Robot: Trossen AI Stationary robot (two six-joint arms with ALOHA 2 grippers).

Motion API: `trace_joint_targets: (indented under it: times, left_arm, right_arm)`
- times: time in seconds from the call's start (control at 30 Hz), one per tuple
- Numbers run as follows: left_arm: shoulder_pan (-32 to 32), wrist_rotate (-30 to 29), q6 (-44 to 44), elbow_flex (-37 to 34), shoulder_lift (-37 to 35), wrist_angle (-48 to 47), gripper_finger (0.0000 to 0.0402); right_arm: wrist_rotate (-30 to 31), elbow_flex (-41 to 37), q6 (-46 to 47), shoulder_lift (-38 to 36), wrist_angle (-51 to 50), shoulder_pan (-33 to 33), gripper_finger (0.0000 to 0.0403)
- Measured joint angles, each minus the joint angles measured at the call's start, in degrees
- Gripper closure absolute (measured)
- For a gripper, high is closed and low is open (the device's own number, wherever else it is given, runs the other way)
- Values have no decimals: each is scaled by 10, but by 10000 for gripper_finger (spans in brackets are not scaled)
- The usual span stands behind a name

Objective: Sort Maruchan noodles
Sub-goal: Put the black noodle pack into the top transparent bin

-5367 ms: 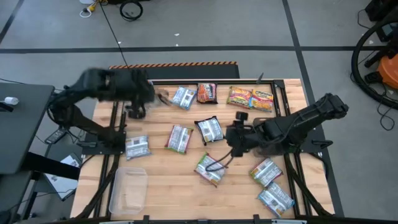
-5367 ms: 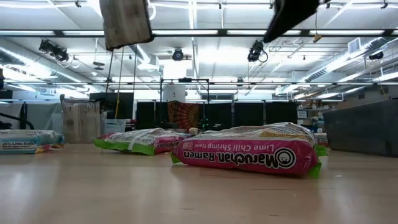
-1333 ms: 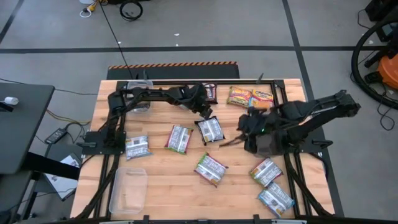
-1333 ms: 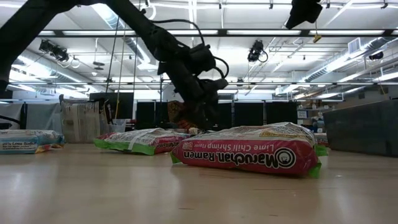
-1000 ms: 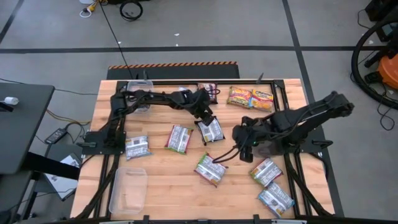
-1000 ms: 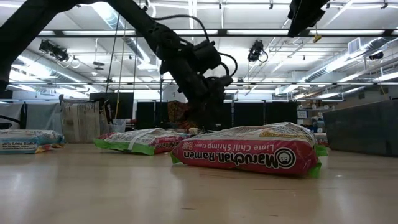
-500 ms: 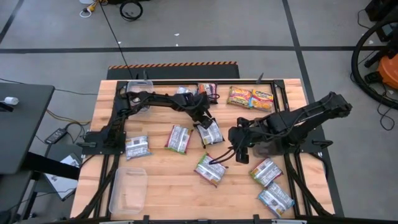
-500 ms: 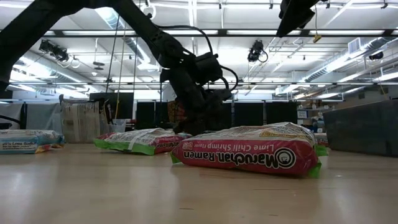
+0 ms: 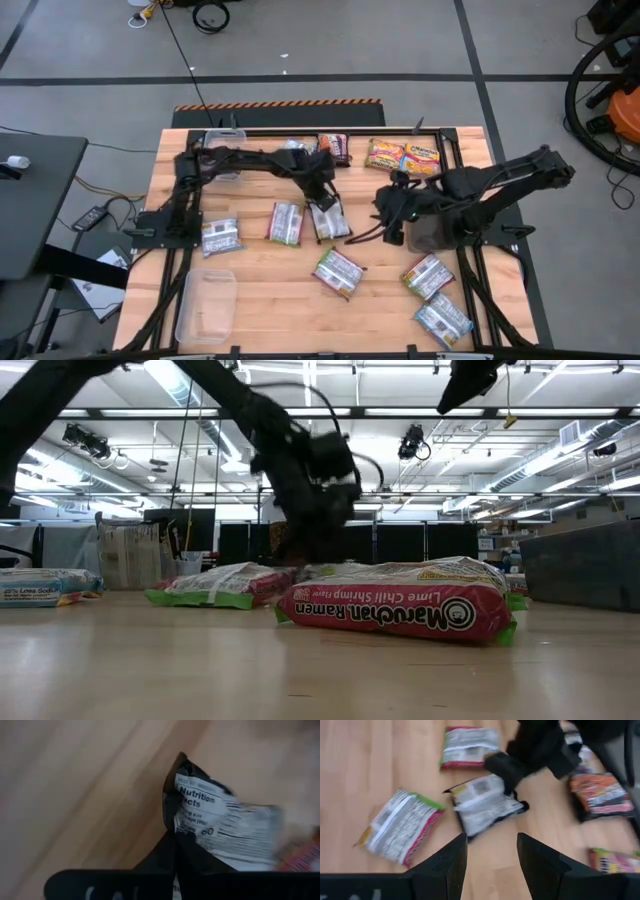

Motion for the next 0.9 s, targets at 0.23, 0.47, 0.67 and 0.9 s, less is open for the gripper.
trace_joint_targets:
  times: [0.23, 0.47, 0.67, 0.9]
  left_arm:
    - [21, -86, 139, 56, -134, -213, 398]
    - [80, -233, 284, 154, -255, -414, 400]
    - [188, -363, 397, 175, -310, -465, 400]
    - [318, -370, 505, 175, -298, -455, 400]
  right_arm:
    - [31, 0, -41, -19, 1, -28, 225]
    - [40, 0, -123, -15, 25, -81, 225]
    - [40, 0, -213, -15, 81, -148, 225]
    - [2, 0, -280, -15, 105, -231, 225]
